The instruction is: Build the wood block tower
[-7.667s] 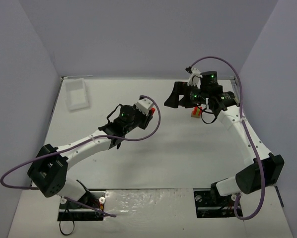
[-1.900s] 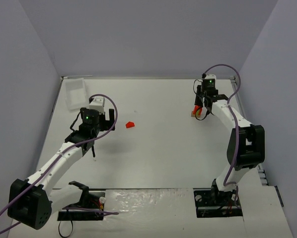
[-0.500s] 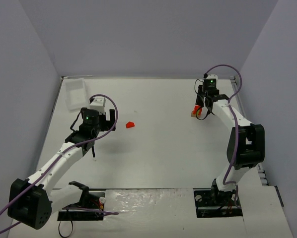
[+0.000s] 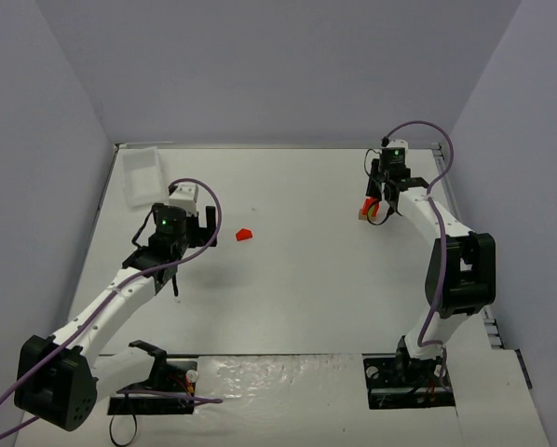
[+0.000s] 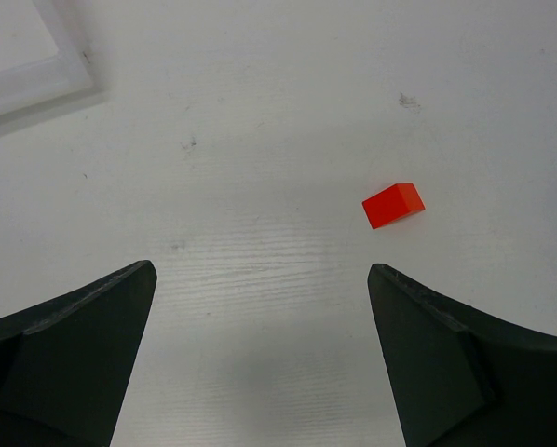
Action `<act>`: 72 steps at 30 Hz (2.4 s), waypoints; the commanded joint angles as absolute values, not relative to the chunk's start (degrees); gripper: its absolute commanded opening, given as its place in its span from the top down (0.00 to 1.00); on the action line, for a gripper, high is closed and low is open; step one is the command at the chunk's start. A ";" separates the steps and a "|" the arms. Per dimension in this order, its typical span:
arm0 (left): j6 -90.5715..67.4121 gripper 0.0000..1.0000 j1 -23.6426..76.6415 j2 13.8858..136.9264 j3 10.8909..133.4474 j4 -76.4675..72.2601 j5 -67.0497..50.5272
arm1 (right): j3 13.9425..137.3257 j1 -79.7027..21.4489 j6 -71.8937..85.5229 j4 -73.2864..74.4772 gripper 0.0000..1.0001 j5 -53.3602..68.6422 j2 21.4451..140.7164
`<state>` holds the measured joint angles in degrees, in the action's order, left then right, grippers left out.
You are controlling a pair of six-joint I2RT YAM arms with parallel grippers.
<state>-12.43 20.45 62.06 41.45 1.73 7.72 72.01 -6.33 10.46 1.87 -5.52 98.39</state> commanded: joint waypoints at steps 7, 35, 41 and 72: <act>-12.18 0.03 20.13 61.52 42.31 -2.11 7.42 | 72.02 -6.03 10.94 -1.27 1.00 -6.12 98.61; -12.04 0.03 20.13 61.17 42.19 -2.29 7.03 | 71.10 -6.15 10.65 -1.32 0.58 -5.71 96.99; -12.11 0.03 20.13 61.08 42.19 -2.37 6.88 | 70.93 -6.15 10.61 -1.23 0.56 -5.78 96.08; -18.73 0.03 18.52 58.70 49.96 17.46 9.35 | 86.63 -26.86 -13.88 11.86 0.29 23.92 93.48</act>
